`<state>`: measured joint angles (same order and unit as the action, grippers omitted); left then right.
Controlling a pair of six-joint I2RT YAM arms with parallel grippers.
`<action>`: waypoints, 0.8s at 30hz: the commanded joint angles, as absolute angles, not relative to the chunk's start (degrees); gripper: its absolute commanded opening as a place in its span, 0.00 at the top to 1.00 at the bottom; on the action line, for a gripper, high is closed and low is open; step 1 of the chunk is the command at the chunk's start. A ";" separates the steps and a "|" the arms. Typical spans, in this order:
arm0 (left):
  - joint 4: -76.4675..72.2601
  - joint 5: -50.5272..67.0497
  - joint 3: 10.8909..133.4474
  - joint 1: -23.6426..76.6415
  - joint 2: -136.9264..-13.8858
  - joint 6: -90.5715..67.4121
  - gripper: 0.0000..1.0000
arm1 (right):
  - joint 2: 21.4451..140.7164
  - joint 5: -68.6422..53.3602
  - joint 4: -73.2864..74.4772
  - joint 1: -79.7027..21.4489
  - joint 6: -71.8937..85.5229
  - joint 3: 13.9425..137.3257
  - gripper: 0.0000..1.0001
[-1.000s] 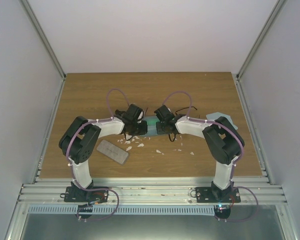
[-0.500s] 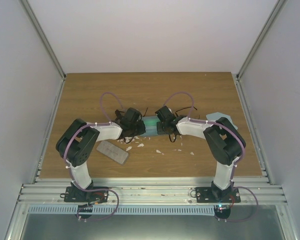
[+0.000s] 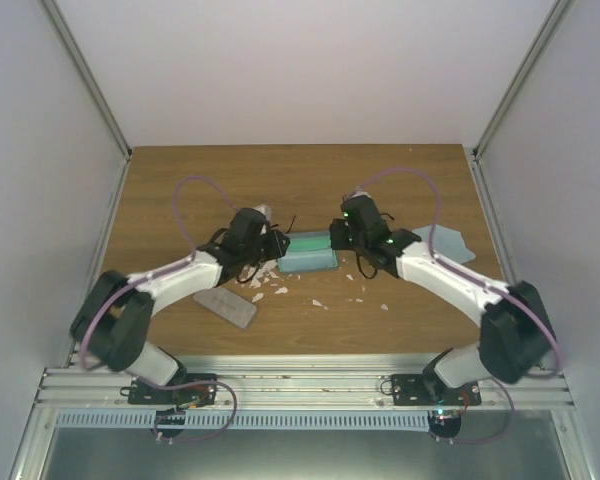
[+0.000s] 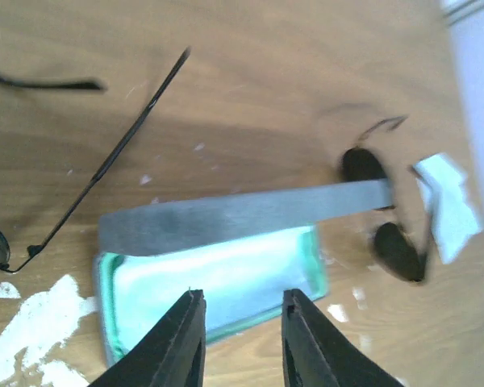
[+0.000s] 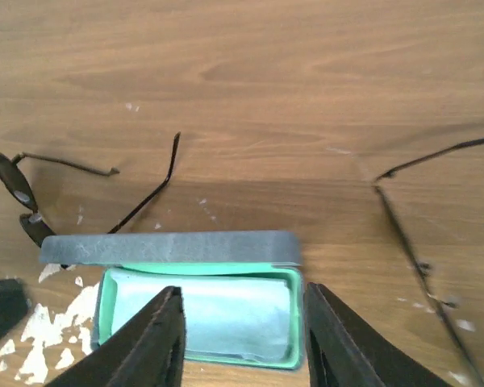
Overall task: Organize the sunglasses
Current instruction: Place the glasses cleaning cloth in the sunglasses case, then pick up the sunglasses from the center of the board.
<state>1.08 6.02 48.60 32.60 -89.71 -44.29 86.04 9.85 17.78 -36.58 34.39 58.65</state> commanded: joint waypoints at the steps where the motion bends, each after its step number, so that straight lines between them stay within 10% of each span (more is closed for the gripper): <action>1: 1.93 4.34 46.21 32.61 -77.53 -41.62 0.67 | 77.61 15.94 23.70 -33.85 35.28 53.25 0.53; 11: 13.52 10.23 39.21 32.52 -48.98 -41.72 0.32 | 67.47 13.64 27.71 -24.29 37.65 40.36 0.36; 24: 20.09 15.41 36.06 32.52 -36.74 -46.27 0.28 | 80.82 4.02 12.65 -14.18 41.19 40.88 0.53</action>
<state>20.03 13.41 37.50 32.60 -38.24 -43.86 76.90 6.04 18.33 -15.79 39.00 38.61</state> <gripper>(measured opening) 0.717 0.478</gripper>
